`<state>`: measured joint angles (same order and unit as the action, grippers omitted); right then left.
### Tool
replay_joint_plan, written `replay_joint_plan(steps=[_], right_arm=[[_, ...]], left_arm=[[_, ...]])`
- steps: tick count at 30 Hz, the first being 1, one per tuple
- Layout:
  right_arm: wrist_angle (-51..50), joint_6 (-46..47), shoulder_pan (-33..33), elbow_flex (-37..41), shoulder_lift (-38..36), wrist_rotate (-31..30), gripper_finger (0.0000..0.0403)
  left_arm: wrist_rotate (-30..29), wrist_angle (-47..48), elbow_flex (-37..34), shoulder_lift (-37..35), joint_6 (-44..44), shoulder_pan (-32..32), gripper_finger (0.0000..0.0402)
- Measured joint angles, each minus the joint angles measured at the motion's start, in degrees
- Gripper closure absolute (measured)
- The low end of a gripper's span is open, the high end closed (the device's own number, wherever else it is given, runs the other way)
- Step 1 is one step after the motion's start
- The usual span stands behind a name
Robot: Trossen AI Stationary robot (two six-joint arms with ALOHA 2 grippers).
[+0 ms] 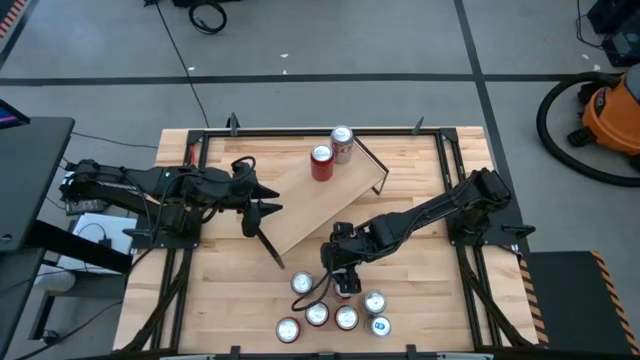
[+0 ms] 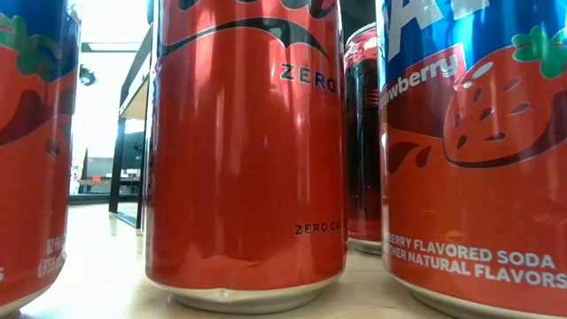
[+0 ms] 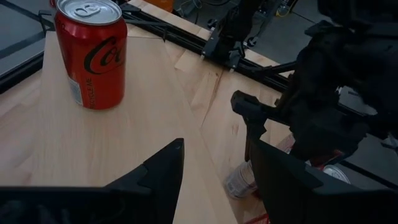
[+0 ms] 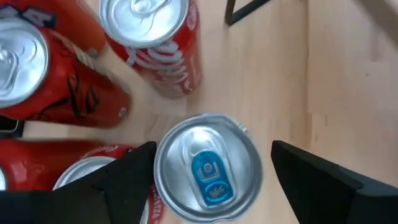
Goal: Place canned beverage on shelf
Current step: Put the top blue soda can on the shelf
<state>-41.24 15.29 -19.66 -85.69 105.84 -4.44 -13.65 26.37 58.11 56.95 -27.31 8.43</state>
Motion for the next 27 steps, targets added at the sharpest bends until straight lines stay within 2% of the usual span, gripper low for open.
replay_joint_plan(steps=[10,19,22,27], right_arm=[[2.54,-0.04,0.77,2.66,-0.04,0.27,0.0086],[3.86,-0.04,2.06,3.41,-0.19,0.68,0.0153],[1.89,0.15,2.75,3.03,-0.94,2.90,0.0157],[-6.08,-0.65,3.74,-2.20,-2.73,2.64,0.0156]], left_arm=[[-0.02,0.07,0.00,0.00,-0.02,0.00,0.0208],[-0.02,0.11,0.00,0.00,-0.45,0.00,0.0208],[-0.02,0.11,0.00,0.00,-0.55,0.00,0.0208],[-0.02,0.11,0.00,0.02,-0.52,0.00,0.0208]])
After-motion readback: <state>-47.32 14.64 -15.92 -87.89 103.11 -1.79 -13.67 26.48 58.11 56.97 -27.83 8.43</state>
